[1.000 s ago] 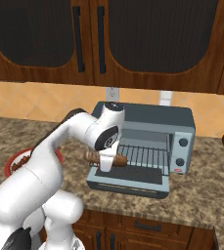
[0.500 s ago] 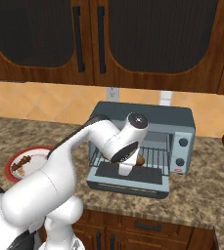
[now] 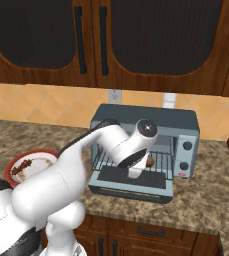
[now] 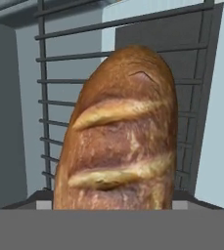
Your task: Pick up the kebab skewer and baguette bread, and place them inside the toaster oven. Close the toaster oven door and start by setting the timer.
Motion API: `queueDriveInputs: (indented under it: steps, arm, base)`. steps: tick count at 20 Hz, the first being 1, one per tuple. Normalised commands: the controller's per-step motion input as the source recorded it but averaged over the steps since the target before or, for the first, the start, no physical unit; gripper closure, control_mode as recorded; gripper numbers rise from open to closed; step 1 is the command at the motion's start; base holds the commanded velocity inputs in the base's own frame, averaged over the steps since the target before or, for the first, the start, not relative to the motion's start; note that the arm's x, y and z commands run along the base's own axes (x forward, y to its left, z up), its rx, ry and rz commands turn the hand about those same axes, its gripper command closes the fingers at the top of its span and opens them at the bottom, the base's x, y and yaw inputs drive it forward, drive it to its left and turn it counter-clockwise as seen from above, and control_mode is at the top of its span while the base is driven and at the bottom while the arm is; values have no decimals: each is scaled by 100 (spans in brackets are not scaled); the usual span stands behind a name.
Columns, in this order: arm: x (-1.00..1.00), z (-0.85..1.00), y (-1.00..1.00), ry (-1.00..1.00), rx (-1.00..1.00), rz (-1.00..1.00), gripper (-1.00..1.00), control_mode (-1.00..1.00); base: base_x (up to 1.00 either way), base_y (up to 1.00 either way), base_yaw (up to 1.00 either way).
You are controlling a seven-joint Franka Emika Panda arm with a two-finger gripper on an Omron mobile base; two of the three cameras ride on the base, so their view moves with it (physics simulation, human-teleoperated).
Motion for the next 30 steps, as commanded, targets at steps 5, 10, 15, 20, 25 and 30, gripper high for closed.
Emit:
queueDriveInputs:
  steps: [5, 10, 15, 20, 25, 30]
  arm:
    - [25, 0, -19, 0, 0, 0, 100, -100]
    - [34, 0, -3, 0, 0, 0, 100, -100]
    - [31, -19, 0, -1, 0, 0, 100, -100]
    - [10, -48, -4, -9, 0, 0, 100, -100]
    - [26, -16, 0, -5, 0, 0, 100, -100]
    - [14, 1, -1, -1, 1, 0, 100, -100]
  base:
    - [0, 0, 0]
    - [0, 0, 0]
    - [0, 0, 0]
    - [0, 0, 0]
    - [0, 0, 0]
    - [0, 0, 0]
